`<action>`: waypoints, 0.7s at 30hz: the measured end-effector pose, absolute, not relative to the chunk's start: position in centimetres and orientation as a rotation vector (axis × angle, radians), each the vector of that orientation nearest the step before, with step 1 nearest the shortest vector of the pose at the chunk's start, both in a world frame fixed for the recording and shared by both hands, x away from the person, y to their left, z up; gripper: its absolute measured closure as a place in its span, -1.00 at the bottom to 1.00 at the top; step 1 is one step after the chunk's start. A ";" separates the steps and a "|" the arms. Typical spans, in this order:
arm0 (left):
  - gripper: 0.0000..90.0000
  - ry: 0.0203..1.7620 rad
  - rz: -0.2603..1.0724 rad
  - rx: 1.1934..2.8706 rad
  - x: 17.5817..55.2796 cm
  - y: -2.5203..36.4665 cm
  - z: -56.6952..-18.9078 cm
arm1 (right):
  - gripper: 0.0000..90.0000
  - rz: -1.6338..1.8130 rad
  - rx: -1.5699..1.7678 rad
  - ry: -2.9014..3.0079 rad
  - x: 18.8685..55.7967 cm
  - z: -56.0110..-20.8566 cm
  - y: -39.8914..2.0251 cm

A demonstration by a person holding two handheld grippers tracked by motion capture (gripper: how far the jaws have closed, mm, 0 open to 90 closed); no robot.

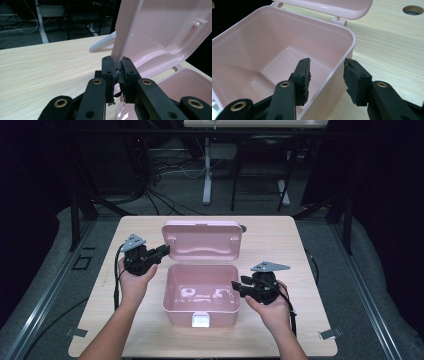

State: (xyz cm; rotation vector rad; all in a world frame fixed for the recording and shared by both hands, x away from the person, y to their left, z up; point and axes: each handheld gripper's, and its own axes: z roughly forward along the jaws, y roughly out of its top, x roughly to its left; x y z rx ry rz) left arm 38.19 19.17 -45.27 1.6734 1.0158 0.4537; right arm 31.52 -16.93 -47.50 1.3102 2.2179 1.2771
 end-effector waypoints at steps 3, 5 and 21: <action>0.86 1.011 0.466 1.696 38.3 19.1 -45.1 | 0.26 1.281 1.309 2.216 31.5 -47.6 -16.9; 0.87 1.013 0.468 1.708 38.4 19.1 -45.1 | 0.26 1.279 1.311 2.217 31.6 -47.6 -16.9; 0.91 1.059 0.415 1.729 39.7 19.2 -44.6 | 0.28 1.264 1.326 2.244 31.8 -48.1 -16.7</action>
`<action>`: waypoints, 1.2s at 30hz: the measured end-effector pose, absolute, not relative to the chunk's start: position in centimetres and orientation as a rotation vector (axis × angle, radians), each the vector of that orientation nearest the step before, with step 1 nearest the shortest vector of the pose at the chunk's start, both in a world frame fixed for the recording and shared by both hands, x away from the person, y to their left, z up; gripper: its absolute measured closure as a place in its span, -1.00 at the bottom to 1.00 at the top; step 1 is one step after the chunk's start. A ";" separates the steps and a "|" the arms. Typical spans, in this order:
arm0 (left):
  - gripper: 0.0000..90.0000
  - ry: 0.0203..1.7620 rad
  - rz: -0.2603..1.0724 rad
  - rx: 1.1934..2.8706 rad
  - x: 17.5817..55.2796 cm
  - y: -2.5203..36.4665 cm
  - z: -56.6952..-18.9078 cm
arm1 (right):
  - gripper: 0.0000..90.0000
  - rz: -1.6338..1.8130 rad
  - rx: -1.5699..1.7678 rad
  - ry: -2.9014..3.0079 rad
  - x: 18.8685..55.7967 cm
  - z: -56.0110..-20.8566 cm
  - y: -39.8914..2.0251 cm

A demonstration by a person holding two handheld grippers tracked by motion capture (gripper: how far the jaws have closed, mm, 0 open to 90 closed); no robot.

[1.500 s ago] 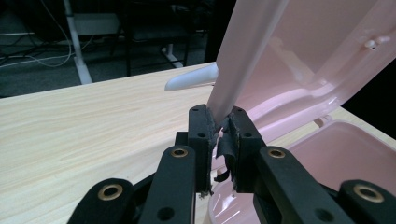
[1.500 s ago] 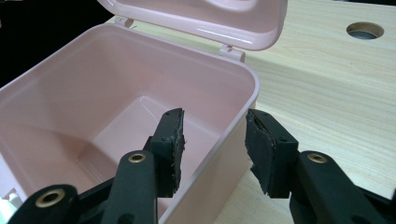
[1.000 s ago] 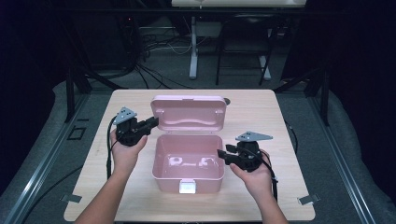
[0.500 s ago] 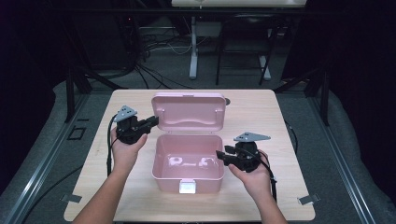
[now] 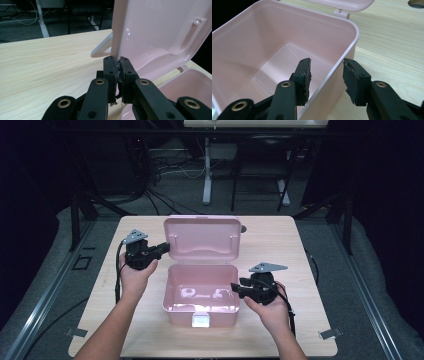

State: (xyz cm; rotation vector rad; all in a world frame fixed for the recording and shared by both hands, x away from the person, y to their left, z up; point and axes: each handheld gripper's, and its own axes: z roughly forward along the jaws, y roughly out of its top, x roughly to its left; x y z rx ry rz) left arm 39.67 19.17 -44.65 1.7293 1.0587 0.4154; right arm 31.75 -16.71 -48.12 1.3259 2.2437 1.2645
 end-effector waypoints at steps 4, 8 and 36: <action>0.91 1.077 0.390 1.737 40.1 19.2 -44.5 | 0.28 1.256 1.325 2.247 31.8 -48.2 -16.7; 0.91 1.096 0.365 1.740 40.4 19.2 -44.4 | 0.28 1.254 1.334 2.251 31.8 -48.3 -16.7; 0.93 1.168 0.276 1.731 42.2 19.3 -44.8 | 0.36 1.237 1.343 2.257 31.7 -48.4 -16.6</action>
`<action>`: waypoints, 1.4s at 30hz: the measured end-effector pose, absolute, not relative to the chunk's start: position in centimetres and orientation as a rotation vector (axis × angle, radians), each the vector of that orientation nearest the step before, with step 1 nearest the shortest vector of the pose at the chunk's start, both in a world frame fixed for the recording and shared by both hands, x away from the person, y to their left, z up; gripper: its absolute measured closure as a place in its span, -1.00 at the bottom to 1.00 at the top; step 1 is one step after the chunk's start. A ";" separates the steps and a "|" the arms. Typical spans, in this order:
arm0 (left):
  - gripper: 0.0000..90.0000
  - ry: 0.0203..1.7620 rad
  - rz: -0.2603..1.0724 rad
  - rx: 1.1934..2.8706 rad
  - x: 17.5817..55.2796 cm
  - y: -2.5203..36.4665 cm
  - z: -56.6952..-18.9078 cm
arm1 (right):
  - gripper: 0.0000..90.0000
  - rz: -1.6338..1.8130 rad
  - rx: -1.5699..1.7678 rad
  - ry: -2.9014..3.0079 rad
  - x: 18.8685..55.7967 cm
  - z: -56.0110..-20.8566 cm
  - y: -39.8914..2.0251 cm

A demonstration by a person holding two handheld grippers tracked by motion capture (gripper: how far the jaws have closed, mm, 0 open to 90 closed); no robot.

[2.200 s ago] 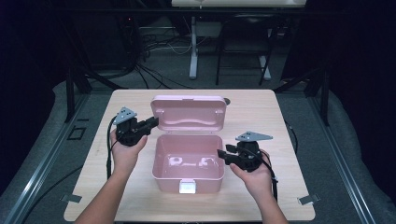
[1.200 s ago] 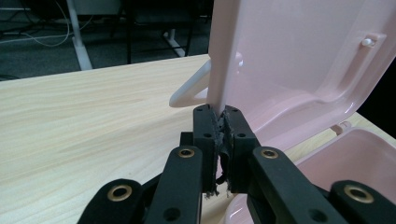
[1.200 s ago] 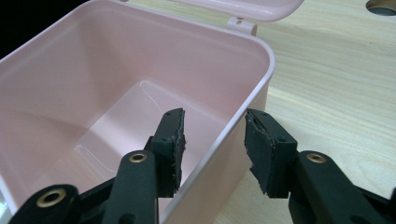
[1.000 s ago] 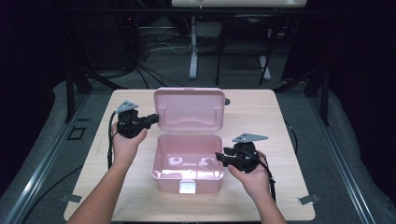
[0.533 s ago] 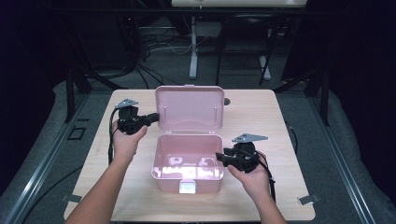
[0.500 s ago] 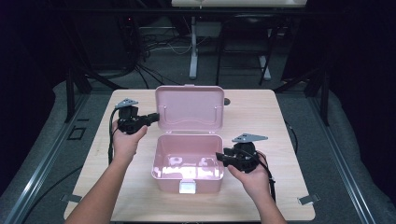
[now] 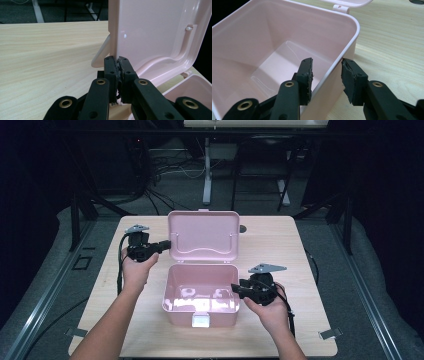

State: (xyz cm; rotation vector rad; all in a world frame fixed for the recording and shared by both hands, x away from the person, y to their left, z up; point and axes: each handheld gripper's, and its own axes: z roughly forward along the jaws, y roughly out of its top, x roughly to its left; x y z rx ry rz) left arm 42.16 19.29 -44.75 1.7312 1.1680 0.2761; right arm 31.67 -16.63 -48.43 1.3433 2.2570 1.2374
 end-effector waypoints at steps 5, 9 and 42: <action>0.94 1.184 0.275 1.738 42.3 19.2 -44.7 | 0.31 1.249 1.337 2.261 31.1 -48.7 -16.6; 0.94 1.185 0.273 1.745 42.4 19.2 -44.6 | 0.26 1.228 1.303 2.270 29.9 -48.9 -16.3; 0.93 1.274 0.064 1.732 44.7 20.0 -45.3 | 0.24 1.313 1.293 2.253 28.6 -49.4 -16.7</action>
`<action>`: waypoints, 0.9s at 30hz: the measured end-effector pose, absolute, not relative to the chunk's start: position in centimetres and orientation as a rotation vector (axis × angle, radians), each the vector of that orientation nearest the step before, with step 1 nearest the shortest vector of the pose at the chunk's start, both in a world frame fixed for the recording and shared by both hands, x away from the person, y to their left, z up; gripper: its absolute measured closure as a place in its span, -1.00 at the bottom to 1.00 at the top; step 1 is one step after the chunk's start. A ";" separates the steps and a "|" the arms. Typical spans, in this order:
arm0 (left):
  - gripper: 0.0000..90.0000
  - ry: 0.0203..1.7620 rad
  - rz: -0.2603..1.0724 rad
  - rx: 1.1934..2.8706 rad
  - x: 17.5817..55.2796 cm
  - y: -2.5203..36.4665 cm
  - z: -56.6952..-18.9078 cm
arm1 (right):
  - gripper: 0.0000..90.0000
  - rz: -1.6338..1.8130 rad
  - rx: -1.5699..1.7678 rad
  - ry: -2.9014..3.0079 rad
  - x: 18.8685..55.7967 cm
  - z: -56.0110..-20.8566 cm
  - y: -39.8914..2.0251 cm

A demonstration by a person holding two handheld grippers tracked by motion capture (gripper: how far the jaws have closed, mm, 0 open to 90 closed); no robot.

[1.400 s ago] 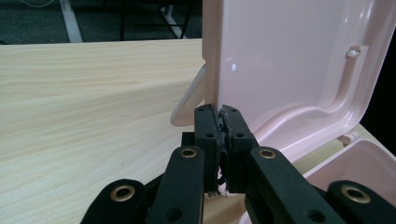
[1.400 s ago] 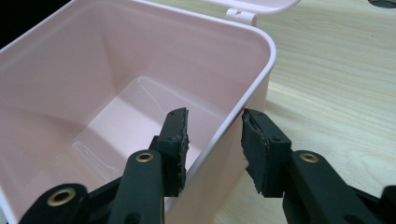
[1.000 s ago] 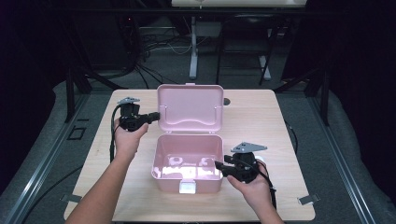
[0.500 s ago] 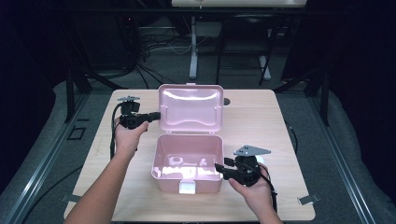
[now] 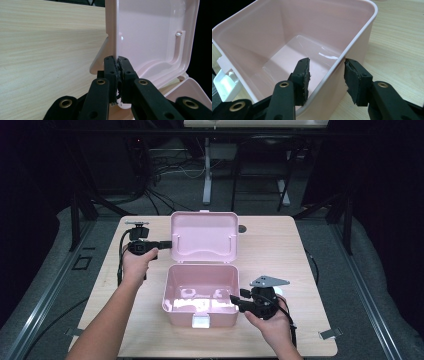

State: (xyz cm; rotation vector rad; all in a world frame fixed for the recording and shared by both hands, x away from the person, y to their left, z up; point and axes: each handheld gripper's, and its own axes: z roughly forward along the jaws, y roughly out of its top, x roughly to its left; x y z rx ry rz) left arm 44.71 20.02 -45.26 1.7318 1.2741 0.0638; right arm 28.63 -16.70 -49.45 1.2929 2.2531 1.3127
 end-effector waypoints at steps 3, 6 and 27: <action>0.93 1.280 0.040 1.723 44.9 20.2 -45.4 | 0.24 1.309 1.290 2.256 28.6 -49.4 -16.7; 0.93 1.285 0.022 1.720 45.2 20.2 -45.6 | 0.24 1.308 1.291 2.255 28.7 -49.4 -16.7; 0.92 1.327 -0.072 1.675 46.0 20.7 -46.6 | 0.21 1.305 1.300 2.263 28.8 -49.5 -16.7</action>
